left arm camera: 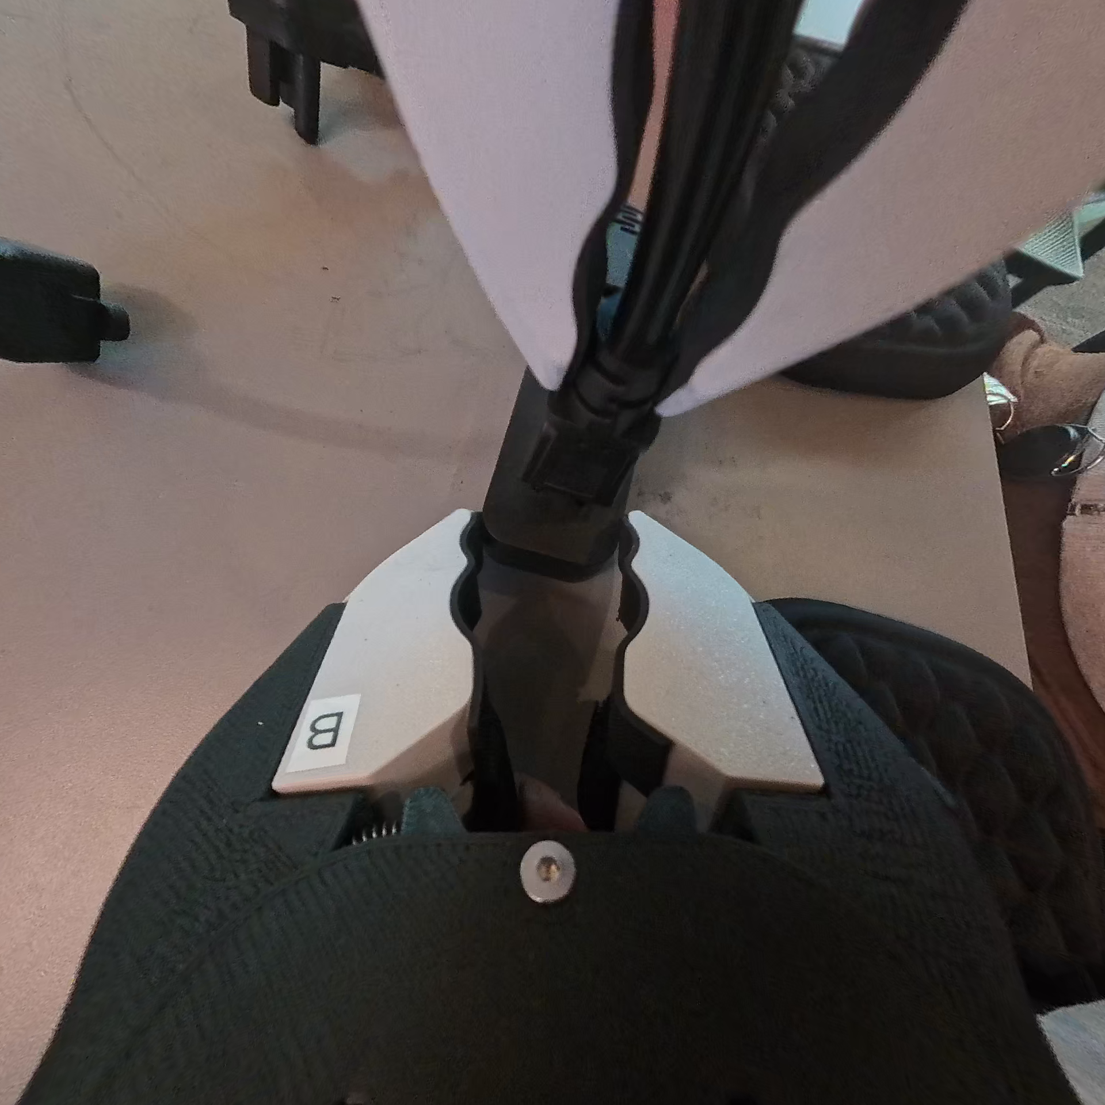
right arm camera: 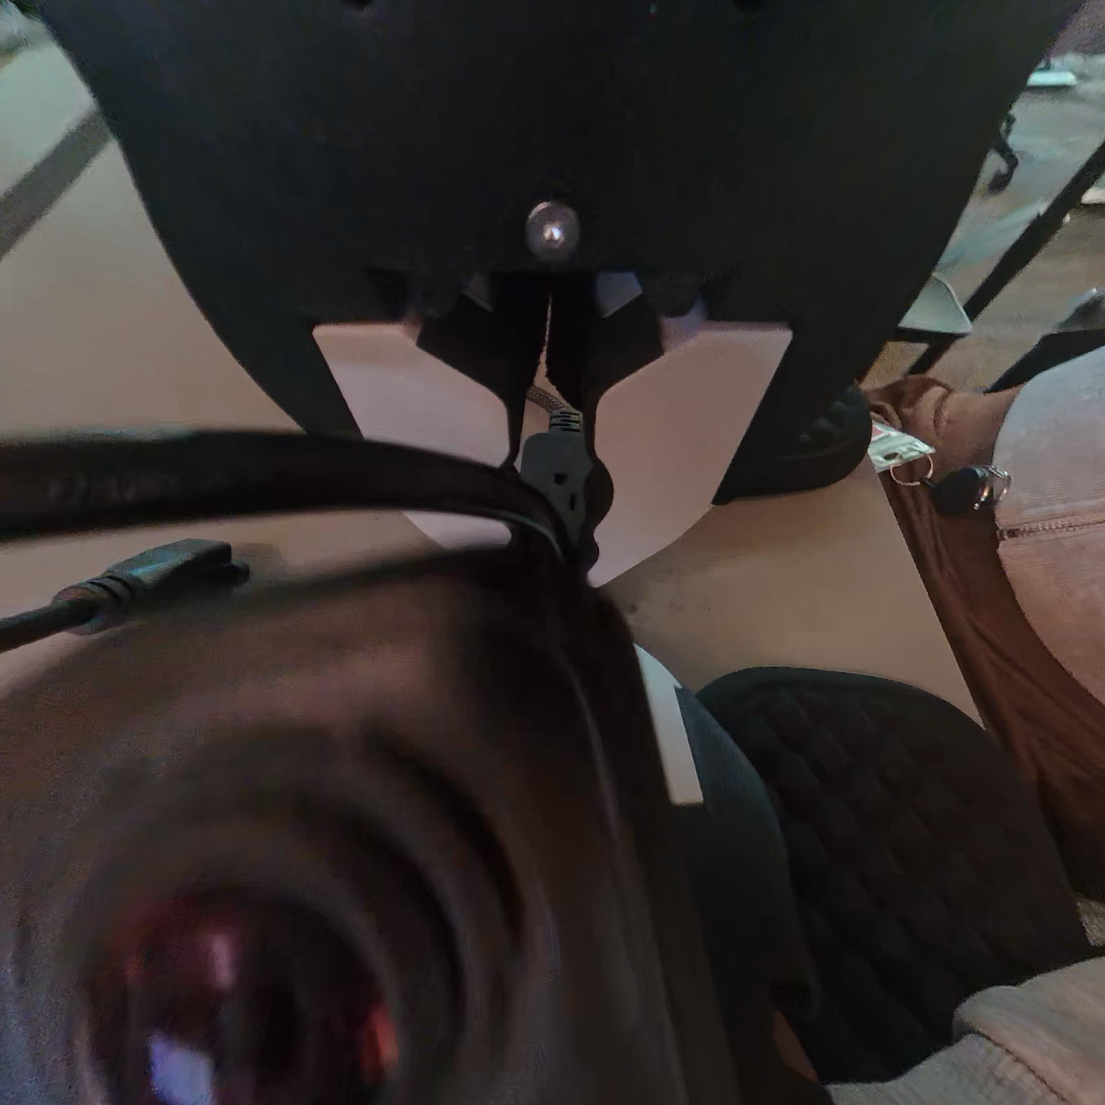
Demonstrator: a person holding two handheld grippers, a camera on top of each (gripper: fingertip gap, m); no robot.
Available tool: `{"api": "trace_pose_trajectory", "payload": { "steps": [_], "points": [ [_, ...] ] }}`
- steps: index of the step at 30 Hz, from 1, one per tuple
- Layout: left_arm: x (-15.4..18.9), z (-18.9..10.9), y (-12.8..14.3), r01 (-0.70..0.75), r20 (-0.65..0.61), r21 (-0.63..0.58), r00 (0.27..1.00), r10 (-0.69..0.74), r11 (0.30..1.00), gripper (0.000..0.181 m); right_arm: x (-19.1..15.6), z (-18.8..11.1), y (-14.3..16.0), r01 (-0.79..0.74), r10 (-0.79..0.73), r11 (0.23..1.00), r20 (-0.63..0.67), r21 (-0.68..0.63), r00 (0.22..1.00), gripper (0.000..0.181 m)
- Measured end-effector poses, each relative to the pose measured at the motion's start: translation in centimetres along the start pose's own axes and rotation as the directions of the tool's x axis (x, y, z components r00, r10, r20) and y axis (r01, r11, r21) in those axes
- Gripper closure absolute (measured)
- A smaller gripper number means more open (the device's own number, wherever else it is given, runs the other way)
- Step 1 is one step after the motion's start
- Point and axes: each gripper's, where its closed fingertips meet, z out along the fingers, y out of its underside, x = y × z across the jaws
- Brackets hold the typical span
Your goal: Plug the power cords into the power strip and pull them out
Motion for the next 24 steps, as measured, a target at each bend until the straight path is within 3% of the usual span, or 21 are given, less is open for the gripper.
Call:
{"api": "trace_pose_trajectory", "payload": {
  "steps": [2,6,10,14,18,22,24],
  "points": [
    [0.01,0.01,0.0,-0.002,0.002,0.001,1.0,0.002,1.0,0.137,-0.07,0.03,-0.08,0.022,-0.023,0.998,-0.023,-0.053,0.999,0.167],
    [0.06,0.06,-0.02,-0.003,0.003,0.001,1.0,0.003,1.0,0.137,-0.01,-0.03,0.69,-0.036,0.036,0.999,0.014,0.005,0.999,0.165],
    [0.06,0.05,-0.07,0.003,-0.002,0.003,1.0,-0.003,1.0,0.138,-0.04,0.09,-0.04,0.011,-0.011,0.995,-0.003,-0.102,1.0,0.166],
    [0.05,0.05,-0.03,-0.001,0.005,0.002,1.0,0.001,1.0,0.137,-0.02,0.06,0.56,-0.026,0.027,1.0,0.007,-0.015,1.0,0.166],
    [0.05,0.05,-0.06,0.003,0.0,0.004,1.0,-0.003,1.0,0.138,-0.05,0.19,-0.13,0.013,-0.015,0.994,-0.016,-0.111,1.0,0.166],
    [0.06,0.06,-0.03,0.0,0.005,0.002,1.0,0.0,1.0,0.137,-0.03,0.13,0.53,-0.036,0.036,0.999,0.006,-0.009,0.999,0.166],
    [0.08,0.09,-0.05,0.002,0.001,0.002,1.0,-0.002,1.0,0.137,0.04,0.17,0.34,-0.033,0.033,0.999,0.017,-0.033,0.999,0.166]
  ]
}}
